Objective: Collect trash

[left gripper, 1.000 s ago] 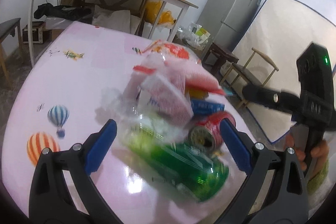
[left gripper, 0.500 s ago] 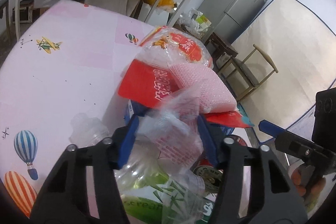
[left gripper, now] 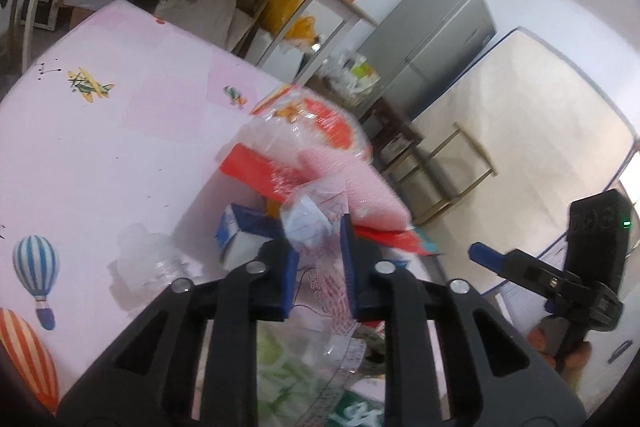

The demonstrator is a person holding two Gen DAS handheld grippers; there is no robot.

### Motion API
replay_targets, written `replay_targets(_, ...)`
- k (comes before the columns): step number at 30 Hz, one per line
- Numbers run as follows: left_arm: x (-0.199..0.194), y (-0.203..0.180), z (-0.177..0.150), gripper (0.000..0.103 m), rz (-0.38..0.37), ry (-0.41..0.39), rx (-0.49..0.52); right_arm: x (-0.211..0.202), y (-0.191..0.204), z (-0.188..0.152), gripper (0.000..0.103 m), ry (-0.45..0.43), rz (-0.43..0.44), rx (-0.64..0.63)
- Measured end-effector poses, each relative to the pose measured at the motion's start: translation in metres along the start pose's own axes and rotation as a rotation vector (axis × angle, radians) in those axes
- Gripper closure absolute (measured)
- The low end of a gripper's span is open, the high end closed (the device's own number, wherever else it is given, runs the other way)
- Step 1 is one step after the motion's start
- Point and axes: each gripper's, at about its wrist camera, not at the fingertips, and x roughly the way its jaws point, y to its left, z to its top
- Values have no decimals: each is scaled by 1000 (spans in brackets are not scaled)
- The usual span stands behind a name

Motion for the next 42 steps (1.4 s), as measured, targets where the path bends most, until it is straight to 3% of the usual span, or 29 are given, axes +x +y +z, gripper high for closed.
replay_targets(7,-18,-3,3,92,-102,-108,-28,-11,-18,40,16,-57,69,28)
replay_targets(12,-20,7,4,92,-156,-157,-94,15,-53,93,17,-54,125,118)
replay_targets(19,-19,31,2,92,-208,-198,-217,120,-137,134,22,178,180,443)
replay_targets(24,-21,38,5,92,-204,-214,-235,172,-164,131,22,257,132,519)
replay_targets(27,-22,41,8,92,-202,-218,-239,196,-174,128,23,293,153,562)
replay_targets(35,-22,43,10,92,-190,-215,-232,212,-166,122,44,327,256,576)
replay_targets(42,-22,43,10,92,-189,-211,-234,212,-171,115,72,349,277,587)
